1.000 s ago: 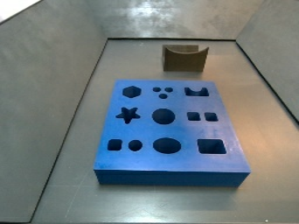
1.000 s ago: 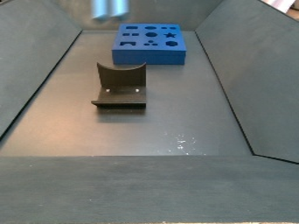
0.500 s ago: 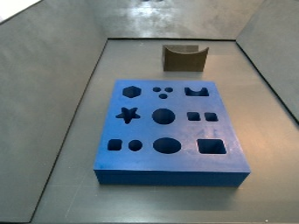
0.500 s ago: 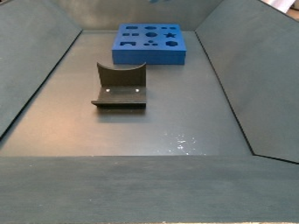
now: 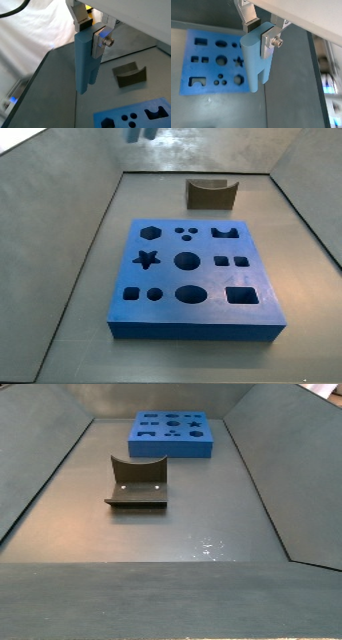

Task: Pick up the square-circle object. Move up. Rotate the square-circle object. Place the square-circle object on the fixture. Regrasp the square-circle object. Move to above the board. Insert the square-circle object.
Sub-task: Move to above the board.

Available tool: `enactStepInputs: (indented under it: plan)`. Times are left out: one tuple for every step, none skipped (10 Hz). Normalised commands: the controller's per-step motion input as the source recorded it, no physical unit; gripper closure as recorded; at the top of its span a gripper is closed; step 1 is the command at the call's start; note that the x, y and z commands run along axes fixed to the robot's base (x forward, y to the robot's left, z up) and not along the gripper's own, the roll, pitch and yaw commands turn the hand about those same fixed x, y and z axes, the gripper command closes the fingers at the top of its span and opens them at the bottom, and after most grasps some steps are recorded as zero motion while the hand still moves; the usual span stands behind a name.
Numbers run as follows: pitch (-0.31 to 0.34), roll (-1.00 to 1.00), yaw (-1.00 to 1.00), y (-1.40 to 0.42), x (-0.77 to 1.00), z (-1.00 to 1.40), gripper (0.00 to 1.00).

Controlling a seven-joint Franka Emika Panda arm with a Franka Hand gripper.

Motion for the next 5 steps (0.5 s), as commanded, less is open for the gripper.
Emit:
enactStepInputs:
  plan:
    - [-0.275, -0.4, 1.0, -0.04, -0.04, 0.02, 1.0]
    - [-0.321, -0.38, 1.0, 0.0, -0.05, -0.01, 1.0]
    - [-0.359, -0.36, 1.0, 0.0, -0.07, 0.01, 1.0]
    - [-0.417, -0.33, 1.0, 0.02, -0.09, -0.01, 1.0]
    - [-0.456, -0.31, 1.0, 0.03, -0.09, 0.0, 1.0]
